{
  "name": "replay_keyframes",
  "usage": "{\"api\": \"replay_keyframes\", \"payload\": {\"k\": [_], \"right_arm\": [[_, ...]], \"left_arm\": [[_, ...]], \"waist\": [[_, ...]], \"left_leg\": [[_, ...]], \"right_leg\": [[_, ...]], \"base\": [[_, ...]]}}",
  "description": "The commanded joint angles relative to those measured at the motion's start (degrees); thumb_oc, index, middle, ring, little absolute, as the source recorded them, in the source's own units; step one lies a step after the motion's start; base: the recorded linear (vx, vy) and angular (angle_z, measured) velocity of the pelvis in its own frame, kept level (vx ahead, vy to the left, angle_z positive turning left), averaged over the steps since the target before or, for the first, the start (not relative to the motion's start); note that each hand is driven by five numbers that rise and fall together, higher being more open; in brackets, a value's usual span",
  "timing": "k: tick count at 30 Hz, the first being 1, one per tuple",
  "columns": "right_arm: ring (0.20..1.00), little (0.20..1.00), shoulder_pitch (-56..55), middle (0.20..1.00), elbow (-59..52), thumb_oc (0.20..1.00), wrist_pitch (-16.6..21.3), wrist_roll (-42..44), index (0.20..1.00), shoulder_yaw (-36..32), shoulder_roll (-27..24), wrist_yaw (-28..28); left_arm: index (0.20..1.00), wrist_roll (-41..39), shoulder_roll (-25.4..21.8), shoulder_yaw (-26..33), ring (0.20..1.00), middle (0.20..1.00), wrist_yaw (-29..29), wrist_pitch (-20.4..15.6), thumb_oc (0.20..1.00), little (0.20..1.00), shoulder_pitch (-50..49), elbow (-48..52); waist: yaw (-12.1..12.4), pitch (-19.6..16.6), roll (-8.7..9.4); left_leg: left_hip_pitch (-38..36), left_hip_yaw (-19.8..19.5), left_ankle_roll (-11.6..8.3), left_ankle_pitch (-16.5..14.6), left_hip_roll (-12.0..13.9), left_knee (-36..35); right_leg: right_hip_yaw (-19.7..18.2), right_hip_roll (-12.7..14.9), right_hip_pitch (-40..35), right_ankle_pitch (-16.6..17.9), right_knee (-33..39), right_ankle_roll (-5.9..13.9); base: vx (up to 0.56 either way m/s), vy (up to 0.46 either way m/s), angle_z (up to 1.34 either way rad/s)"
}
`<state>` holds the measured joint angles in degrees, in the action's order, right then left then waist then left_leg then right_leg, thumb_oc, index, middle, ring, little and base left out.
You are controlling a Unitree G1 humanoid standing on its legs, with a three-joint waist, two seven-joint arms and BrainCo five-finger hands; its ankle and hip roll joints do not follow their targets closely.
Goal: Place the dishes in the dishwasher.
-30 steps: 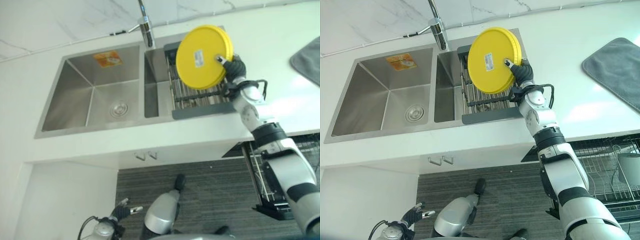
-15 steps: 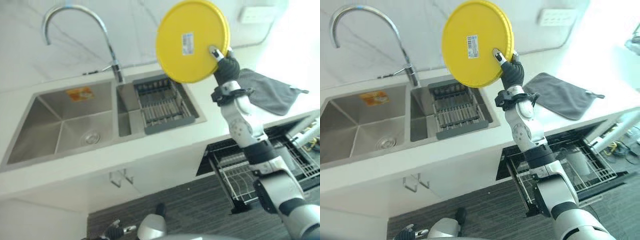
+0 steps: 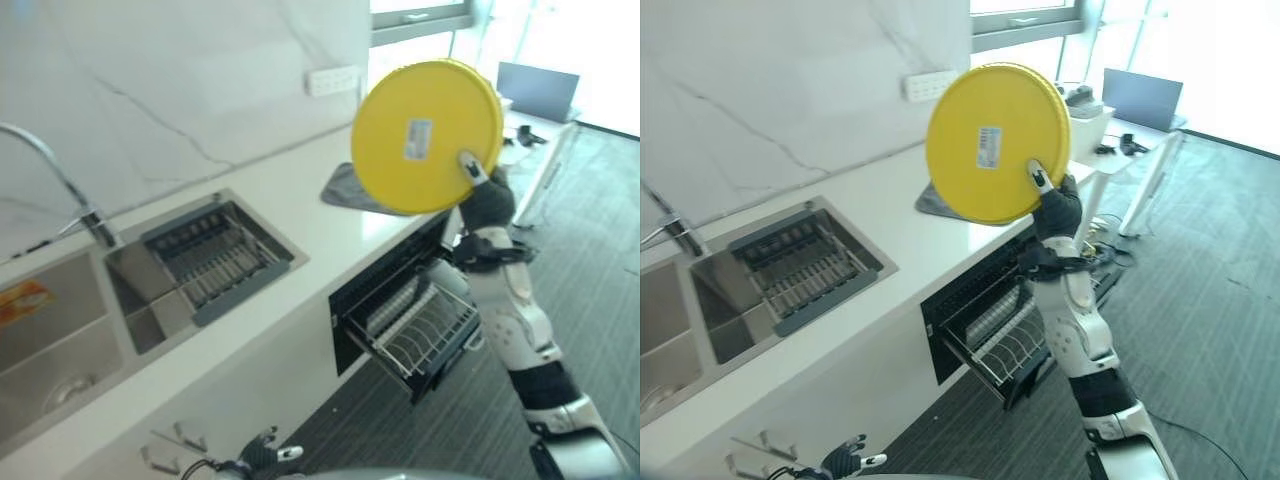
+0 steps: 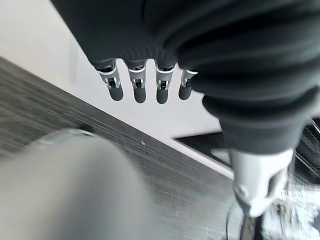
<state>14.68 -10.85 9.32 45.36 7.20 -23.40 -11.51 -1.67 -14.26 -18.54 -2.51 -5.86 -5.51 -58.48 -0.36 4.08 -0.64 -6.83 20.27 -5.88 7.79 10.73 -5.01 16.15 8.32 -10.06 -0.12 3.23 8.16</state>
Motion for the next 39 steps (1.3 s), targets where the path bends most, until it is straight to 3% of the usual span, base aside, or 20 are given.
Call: {"api": "replay_keyframes", "payload": {"k": [1, 6, 10, 15, 22, 30, 34, 39], "right_arm": [[0.2, 0.2, 3.6, 0.2, -4.6, 0.2, 4.9, -1.8, 0.2, -6.2, -1.9, 5.5], [0.2, 0.2, -3.9, 0.2, -2.2, 0.2, 4.8, 1.0, 0.2, -10.0, -2.1, 8.3], [0.2, 0.2, -6.4, 0.2, 2.3, 0.2, 5.2, -11.4, 0.2, -9.0, -3.4, 9.2], [0.2, 0.2, -1.7, 0.2, 13.3, 0.2, 6.7, -23.8, 0.2, -5.1, -10.0, 13.1], [0.2, 0.2, 2.3, 0.2, 16.6, 0.2, 8.5, -38.0, 0.2, -2.0, -15.8, 9.4], [0.2, 0.2, 6.1, 0.2, 16.8, 0.2, 13.8, -49.4, 0.2, -0.2, -22.0, 3.3], [0.2, 0.2, 6.9, 0.2, 14.6, 0.2, 13.4, -54.5, 0.2, 0.4, -23.1, -0.7], [0.2, 0.2, 8.2, 0.2, 11.5, 0.2, 11.1, -59.2, 0.2, 1.1, -25.1, 1.3]], "left_arm": [[1.0, 1.5, 0.0, -3.1, 1.0, 1.0, 0.8, -0.9, 1.0, 1.0, 2.8, -2.8], [1.0, 1.4, 0.0, -2.5, 1.0, 1.0, 0.8, -0.2, 1.0, 1.0, 2.1, -1.9], [1.0, 2.2, -1.1, -2.5, 1.0, 1.0, 0.6, 1.8, 1.0, 1.0, 2.5, -1.5], [1.0, 4.1, -2.0, -6.8, 1.0, 1.0, -1.9, 1.8, 1.0, 1.0, 6.7, 2.9], [1.0, 2.9, -4.7, -7.5, 1.0, 1.0, -1.7, 2.3, 1.0, 1.0, 7.4, 7.4], [1.0, 4.0, -7.4, -4.8, 1.0, 1.0, -2.1, 0.9, 1.0, 1.0, 5.3, 5.0], [1.0, 4.9, -7.4, -3.6, 1.0, 1.0, -2.3, 0.0, 1.0, 1.0, 4.2, 3.3], [1.0, 5.8, -7.6, -2.8, 1.0, 1.0, -3.5, -0.3, 1.0, 1.0, 3.1, 3.7]], "waist": [[0.3, 2.2, 0.59], [-1.8, 3.0, 0.51], [-2.1, 5.4, 0.25], [-1.7, 11.2, -0.28], [0.4, 14.9, 0.21], [2.9, 16.9, 0.4], [3.6, 16.8, 0.58], [4.5, 16.3, 0.76]], "left_leg": [[-3.7, 2.8, -1.26, -5.4, 1.9, 0.9], [-3.2, 4.1, -1.24, -5.7, 2.8, 2.5], [-0.7, 2.3, -0.5, -6.6, 3.3, 6.4], [6.1, -1.6, 0.43, -8.6, 2.2, 13.6], [9.9, -4.5, 1.47, -9.5, 0.8, 16.9], [11.8, -6.1, 2.05, -9.7, 0.4, 19.9], [11.5, -6.2, 2.3, -10.1, 0.4, 20.8], [10.5, -6.0, 2.29, -10.2, 0.5, 20.8]], "right_leg": [[4.0, 2.4, 1.0, 0.9, -0.8, -0.13], [3.7, 2.6, 2.6, -1.2, -5.1, -0.64], [4.1, 3.1, 5.9, -4.4, -12.6, -1.74], [2.8, 4.5, 12.6, -5.6, -19.0, -2.33], [3.5, 5.9, 15.0, -5.9, -22.9, -1.66], [3.8, 6.9, 15.7, -6.0, -25.5, -1.18], [3.6, 7.0, 15.1, -6.1, -25.9, -1.14], [3.9, 7.2, 13.6, -6.0, -25.2, -0.83]], "base": [[0.03, -0.08, -0.8], [0.06, -0.049, -0.44], [0.08, -0.064, -0.31], [-0.07, 0.052, -0.12], [-0.04, 0.026, 0.07], [0.02, 0.027, 0.19], [0.07, 0.023, 0.04], [0.09, 0.018, 0.07]]}}
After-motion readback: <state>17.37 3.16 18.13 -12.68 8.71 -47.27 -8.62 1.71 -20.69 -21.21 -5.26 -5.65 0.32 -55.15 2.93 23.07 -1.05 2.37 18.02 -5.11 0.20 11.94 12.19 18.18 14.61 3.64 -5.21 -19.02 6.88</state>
